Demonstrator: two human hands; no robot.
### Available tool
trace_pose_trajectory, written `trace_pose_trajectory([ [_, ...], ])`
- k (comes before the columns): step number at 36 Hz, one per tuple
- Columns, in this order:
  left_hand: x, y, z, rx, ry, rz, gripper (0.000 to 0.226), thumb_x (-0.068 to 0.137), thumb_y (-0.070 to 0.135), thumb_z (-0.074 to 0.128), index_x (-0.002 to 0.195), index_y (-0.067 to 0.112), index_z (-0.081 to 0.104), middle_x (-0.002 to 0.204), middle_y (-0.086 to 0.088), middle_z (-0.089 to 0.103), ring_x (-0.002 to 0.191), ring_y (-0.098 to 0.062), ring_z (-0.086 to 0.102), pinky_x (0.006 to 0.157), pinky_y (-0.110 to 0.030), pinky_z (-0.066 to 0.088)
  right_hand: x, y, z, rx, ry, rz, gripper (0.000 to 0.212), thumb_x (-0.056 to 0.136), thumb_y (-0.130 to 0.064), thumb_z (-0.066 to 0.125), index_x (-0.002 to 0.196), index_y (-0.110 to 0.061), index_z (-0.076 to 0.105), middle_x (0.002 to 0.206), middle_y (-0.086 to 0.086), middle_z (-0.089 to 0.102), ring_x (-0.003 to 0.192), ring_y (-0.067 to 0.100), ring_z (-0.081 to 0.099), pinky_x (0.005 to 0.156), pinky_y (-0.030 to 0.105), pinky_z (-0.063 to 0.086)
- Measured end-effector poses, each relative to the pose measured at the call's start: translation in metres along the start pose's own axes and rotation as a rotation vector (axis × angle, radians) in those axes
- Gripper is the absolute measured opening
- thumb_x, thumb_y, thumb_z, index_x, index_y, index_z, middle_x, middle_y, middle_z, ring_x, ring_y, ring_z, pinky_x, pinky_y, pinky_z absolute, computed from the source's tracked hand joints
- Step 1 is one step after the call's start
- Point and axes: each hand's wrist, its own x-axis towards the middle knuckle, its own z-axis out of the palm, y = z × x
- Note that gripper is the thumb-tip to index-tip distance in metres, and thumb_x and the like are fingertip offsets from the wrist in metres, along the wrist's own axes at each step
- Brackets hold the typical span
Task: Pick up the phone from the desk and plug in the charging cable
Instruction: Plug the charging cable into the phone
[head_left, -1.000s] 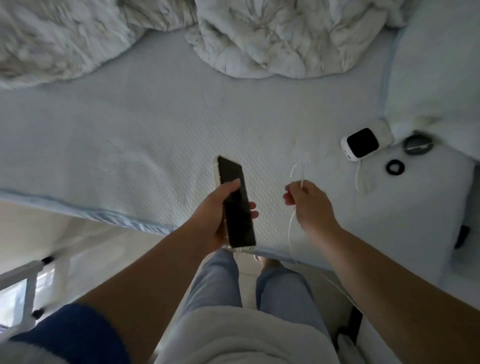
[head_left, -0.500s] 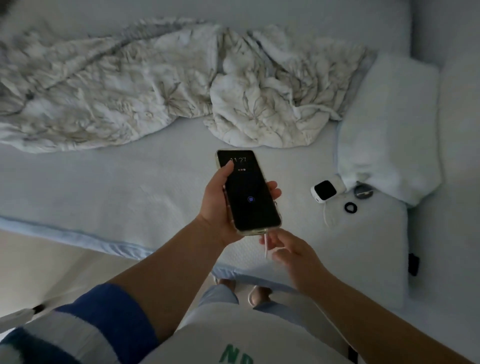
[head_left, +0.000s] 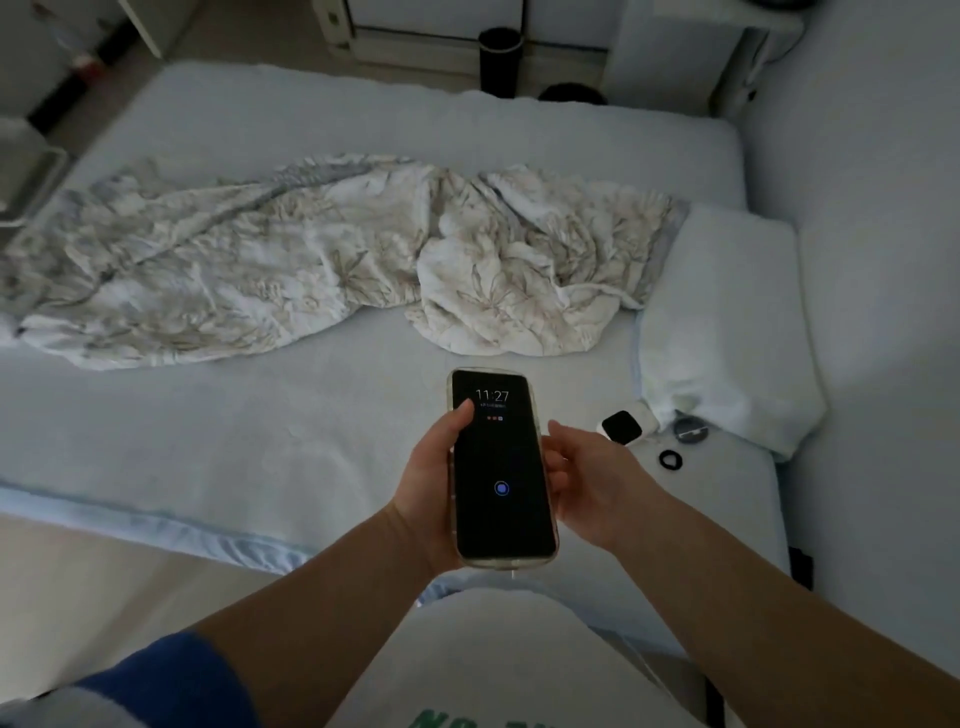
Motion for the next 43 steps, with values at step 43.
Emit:
trace_pose_trajectory([
  [43, 0.034, 0.002, 0.043, -0.424, 0.114, 0.31, 0.067, 0.078, 0.068, 0.038, 0.116, 0.018, 0.06, 0.115, -0.019, 0.067, 0.093, -0.033, 0.069, 0.072, -0.049, 0.057, -0.077, 0.004, 0.009, -0.774, 0.083, -0.392, 0.029, 0.092, -0.022, 0.048, 0.067, -0.017, 0.062, 0.052, -0.006, 0.063, 0.052, 0.009, 0.053, 0.056, 0.02, 0.046],
])
